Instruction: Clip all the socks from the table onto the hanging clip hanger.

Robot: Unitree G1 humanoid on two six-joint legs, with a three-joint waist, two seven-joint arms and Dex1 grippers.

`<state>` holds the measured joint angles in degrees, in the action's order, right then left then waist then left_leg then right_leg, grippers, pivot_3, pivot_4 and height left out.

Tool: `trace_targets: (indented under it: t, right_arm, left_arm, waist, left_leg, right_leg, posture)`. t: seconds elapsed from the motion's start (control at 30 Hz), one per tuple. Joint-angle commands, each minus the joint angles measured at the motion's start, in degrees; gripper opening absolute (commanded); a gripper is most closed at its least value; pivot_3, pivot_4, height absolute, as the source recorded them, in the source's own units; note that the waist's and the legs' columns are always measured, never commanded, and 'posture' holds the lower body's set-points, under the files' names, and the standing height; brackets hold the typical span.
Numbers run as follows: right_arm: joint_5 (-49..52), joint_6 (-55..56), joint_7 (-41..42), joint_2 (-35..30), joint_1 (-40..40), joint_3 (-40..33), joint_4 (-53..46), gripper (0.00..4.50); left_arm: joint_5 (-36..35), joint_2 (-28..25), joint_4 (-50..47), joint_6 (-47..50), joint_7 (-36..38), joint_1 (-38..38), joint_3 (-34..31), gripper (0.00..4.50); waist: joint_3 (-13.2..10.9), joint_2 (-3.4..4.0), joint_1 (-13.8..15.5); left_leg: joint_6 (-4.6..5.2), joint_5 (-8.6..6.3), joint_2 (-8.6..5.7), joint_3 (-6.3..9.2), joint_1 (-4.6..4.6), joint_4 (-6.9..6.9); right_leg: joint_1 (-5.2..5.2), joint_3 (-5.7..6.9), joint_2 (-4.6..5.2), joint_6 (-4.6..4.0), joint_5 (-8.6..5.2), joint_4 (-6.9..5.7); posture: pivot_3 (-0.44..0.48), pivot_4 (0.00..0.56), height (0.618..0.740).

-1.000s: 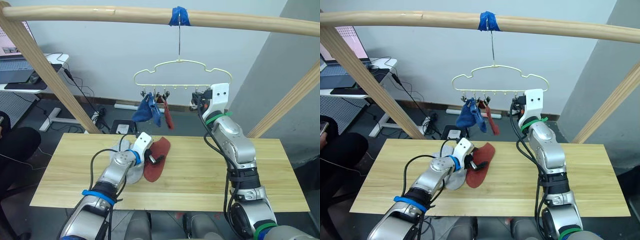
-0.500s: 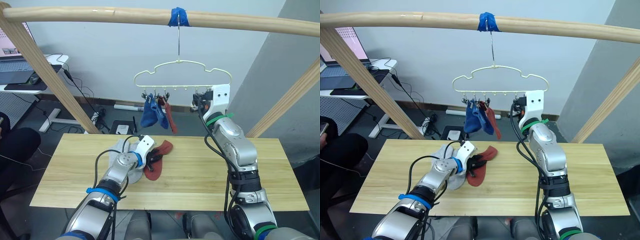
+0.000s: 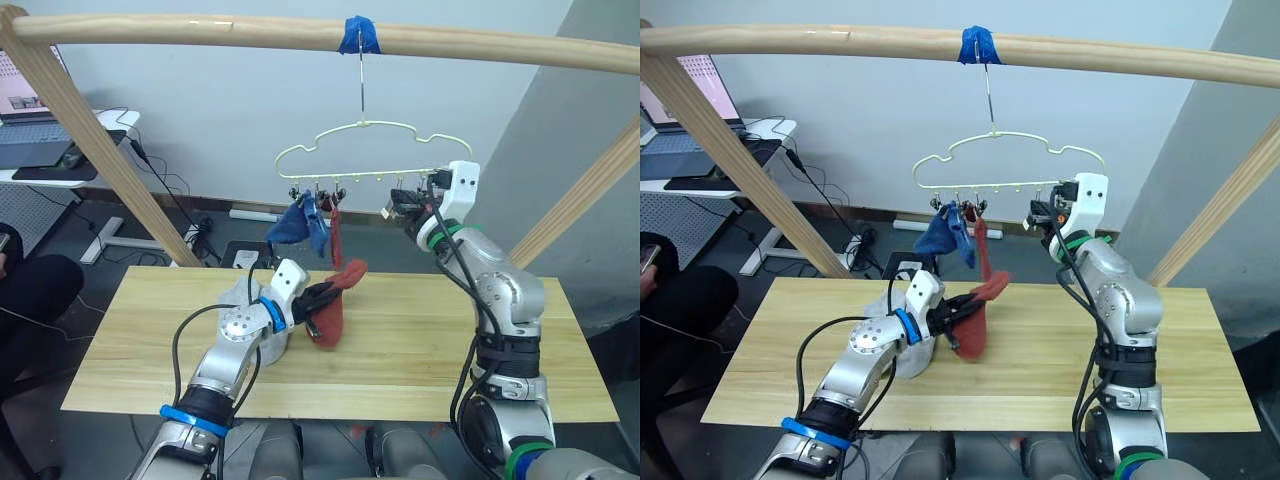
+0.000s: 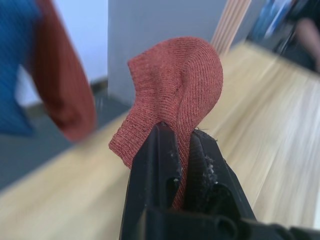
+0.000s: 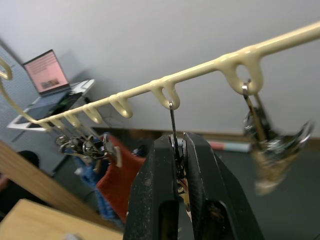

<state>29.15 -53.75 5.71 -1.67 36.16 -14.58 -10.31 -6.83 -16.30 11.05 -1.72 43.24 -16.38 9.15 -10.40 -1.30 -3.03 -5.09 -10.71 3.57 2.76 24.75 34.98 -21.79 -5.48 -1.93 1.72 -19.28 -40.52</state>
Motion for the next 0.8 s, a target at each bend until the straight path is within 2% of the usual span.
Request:
trace_targets:
  t: [0.03, 0.27, 0.8]
  right_arm:
    - [6.52, -7.65, -5.55, 1.95, 2.15, -6.69, -2.37, 0.00]
    - [13.42, -15.00, -12.96, 5.63, 5.19, -11.80, -3.92, 0.00]
    - [19.02, -17.32, -18.66, 5.91, 5.26, -12.34, -4.56, 0.00]
  left_arm:
    - [-1.85, 0.86, -5.04, -2.80, -0.79, 0.27, -1.32, 0.13]
    - [-0.84, 2.61, -4.65, -5.28, -2.23, -0.76, -0.57, 0.13]
    - [-0.88, 4.38, -1.18, -7.85, -3.95, -4.27, -0.88, 0.13]
  waist:
    - [0.00, 0.00, -0.02]
    - [0.01, 0.01, -0.08]
    - [0.00, 0.01, -0.29]
  left_leg:
    - [0.01, 0.00, 0.00, 0.00, 0.00, 0.00]
    - [0.02, 0.01, -0.03, -0.01, -0.01, 0.01]
    - [0.03, 0.01, -0.03, -0.03, 0.00, 0.00]
  right_leg:
    - [0.00, 0.00, 0.00, 0.00, 0.00, -0.01]
    - [-0.02, -0.02, 0.00, 0.00, 0.00, -0.04]
    - [-0.03, -0.04, -0.02, 0.01, -0.01, -0.03]
  posture:
    - [-0.019, 0.144, 0.740]
    - [-0.031, 0.145, 0.740]
    - [-0.048, 0.152, 0.740]
